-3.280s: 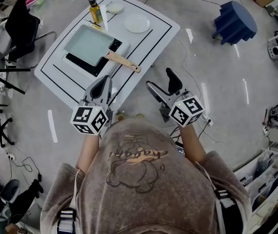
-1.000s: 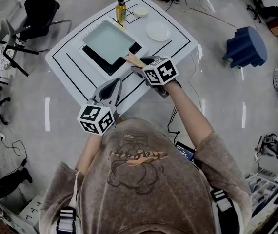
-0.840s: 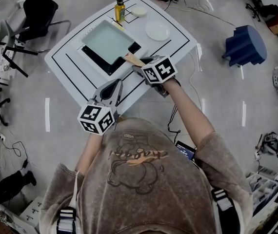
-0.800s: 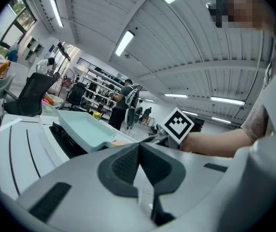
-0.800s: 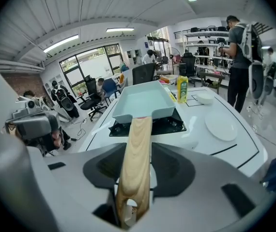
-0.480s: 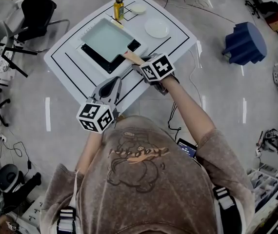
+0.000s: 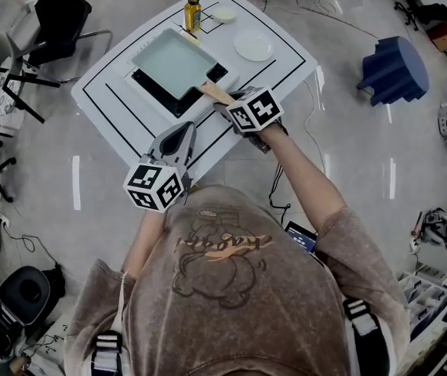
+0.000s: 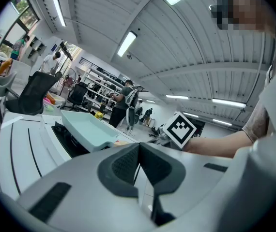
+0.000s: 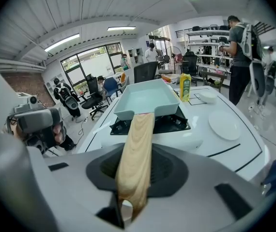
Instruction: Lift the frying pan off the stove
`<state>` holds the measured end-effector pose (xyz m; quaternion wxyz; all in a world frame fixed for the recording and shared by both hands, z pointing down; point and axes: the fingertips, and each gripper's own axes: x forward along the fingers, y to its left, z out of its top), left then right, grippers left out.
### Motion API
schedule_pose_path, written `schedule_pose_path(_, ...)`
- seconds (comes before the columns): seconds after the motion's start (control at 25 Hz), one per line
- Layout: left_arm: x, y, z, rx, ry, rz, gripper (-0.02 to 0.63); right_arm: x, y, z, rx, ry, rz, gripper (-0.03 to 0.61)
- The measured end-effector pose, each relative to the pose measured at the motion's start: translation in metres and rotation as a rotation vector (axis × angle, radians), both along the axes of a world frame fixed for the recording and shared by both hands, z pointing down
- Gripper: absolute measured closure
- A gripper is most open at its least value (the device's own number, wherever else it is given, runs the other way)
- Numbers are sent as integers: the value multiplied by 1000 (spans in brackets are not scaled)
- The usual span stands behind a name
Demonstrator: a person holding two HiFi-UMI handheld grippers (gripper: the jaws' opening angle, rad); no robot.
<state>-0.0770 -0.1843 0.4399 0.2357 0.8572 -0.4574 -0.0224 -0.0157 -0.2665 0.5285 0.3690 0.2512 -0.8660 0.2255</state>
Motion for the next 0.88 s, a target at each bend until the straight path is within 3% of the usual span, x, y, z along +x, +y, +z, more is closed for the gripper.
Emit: schedule_pose_path(0.88, -3, -1, 3, -9, 4, 8, 607, 15, 1, -12, 47, -36, 63, 483)
